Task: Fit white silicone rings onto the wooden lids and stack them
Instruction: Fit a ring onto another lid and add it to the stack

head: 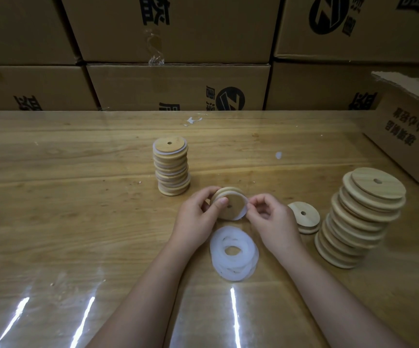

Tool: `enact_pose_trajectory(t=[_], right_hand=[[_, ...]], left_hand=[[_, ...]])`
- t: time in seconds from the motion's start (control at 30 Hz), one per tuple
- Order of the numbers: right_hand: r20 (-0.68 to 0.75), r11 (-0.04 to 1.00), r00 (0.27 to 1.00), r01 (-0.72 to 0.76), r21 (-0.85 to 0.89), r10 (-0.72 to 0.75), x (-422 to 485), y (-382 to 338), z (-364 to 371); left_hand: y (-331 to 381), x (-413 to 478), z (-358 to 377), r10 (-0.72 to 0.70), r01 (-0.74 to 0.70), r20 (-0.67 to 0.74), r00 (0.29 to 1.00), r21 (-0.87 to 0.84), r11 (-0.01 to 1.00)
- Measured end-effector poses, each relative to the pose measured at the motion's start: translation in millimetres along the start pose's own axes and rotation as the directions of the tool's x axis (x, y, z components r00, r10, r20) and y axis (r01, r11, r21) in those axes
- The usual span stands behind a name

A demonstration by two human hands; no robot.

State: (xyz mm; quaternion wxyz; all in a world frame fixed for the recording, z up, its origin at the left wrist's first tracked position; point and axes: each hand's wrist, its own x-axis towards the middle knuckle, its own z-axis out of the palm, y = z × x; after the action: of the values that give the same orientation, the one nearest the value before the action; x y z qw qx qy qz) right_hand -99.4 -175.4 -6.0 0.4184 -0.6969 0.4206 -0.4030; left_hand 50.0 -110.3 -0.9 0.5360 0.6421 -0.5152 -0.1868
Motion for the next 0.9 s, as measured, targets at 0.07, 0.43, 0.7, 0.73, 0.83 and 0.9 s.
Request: enact_pose_trajectory(t=[0.07,0.43,0.7,0.73,0.83,0.9], right_hand=[[-0.003,1.0,1.0,-0.003,0.0,0.003,-0.1,0.0,-0.1],[0.007,1.0,1.0,-0.008,-0.013,0.008,0.9,1.6,-0.2],[0.021,0.998,0.999,0.042,0.041,-0.042,1.0,2.3,-3.2],[0.015,0.998,0.998,0.057,0.039,-0.057,1.0,1.7,-3.2],[-0.005,0.995,0.996,0.09,0.048,-0.089,0.2,-0.2,-3.5],[-0.02,0.993,0.996,0.093,0.066,-0.092,-0.2,-1.0,-4.1]], left_hand=[[0.1,0.4,0.2,0.001,-0.001,0.001,1.0,0.004,1.0],[-1.4,0.7,-0.5,-0.016,0.016,0.011,1.0,-0.032,0.999],[-1.5,0.9,-0.6,-0.005,0.005,-0.006,1.0,-0.018,1.0],[-2.0,1.0,-0.3,0.002,-0.002,-0.012,1.0,-0.012,1.0],[-2.9,0.3,0.5,0.035,-0.034,-0.041,0.999,0.015,0.999],[-2.6,-0.7,1.0,0.074,-0.071,-0.048,0.996,0.056,0.996]])
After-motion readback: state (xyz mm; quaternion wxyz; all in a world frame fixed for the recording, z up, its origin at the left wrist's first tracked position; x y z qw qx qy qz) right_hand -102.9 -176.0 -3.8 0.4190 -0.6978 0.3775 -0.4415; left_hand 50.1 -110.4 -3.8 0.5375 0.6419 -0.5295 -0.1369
